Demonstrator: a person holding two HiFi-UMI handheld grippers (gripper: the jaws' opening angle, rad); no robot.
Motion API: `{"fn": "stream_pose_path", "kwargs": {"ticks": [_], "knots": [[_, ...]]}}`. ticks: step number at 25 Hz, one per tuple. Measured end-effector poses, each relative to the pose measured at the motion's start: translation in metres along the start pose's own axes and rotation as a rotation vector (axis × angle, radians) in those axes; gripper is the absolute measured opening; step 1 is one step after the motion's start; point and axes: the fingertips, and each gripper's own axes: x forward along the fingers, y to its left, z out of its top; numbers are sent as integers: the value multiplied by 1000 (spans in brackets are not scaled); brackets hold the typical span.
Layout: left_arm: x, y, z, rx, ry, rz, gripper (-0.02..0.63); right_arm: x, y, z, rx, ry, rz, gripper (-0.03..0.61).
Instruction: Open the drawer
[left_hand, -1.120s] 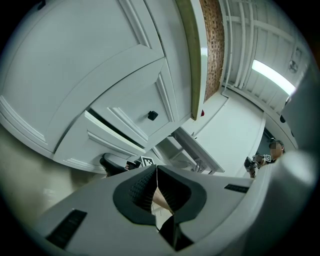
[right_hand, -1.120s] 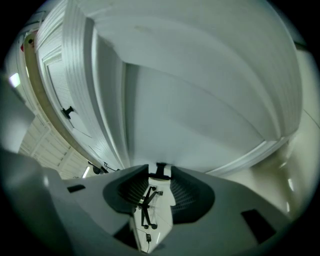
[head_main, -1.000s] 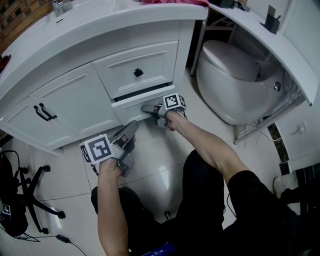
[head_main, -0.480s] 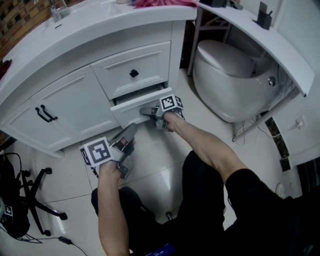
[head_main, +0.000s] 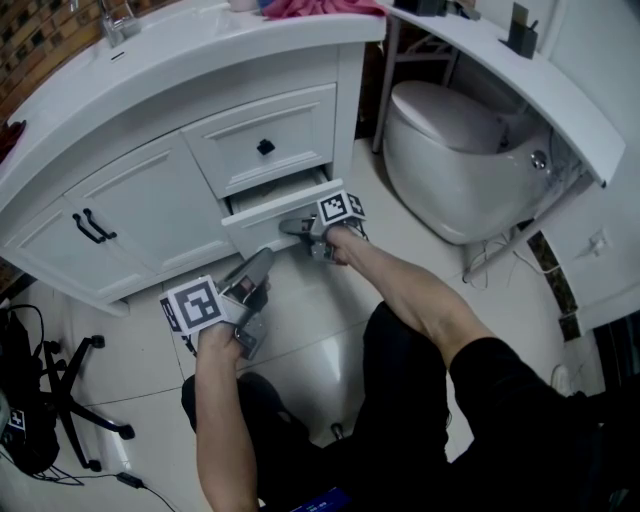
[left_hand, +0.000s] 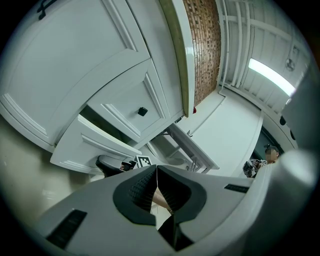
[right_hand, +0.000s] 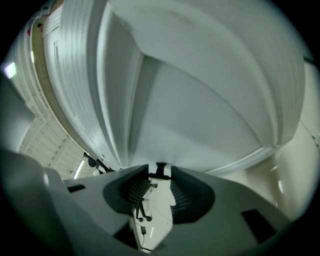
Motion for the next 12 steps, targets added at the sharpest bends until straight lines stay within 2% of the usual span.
{"fn": "stream_pose_path", "kwargs": {"ticks": [3, 7, 12], "knots": [[0, -5, 1, 29, 12, 1, -9, -1, 0, -2, -1, 3, 0, 153], [3, -2, -6, -18, 10, -9, -9, -2, 1, -6, 0, 15, -3, 153], [8, -19, -9, 45, 41, -23, -9, -5, 2, -12, 7, 16, -8, 153]]}}
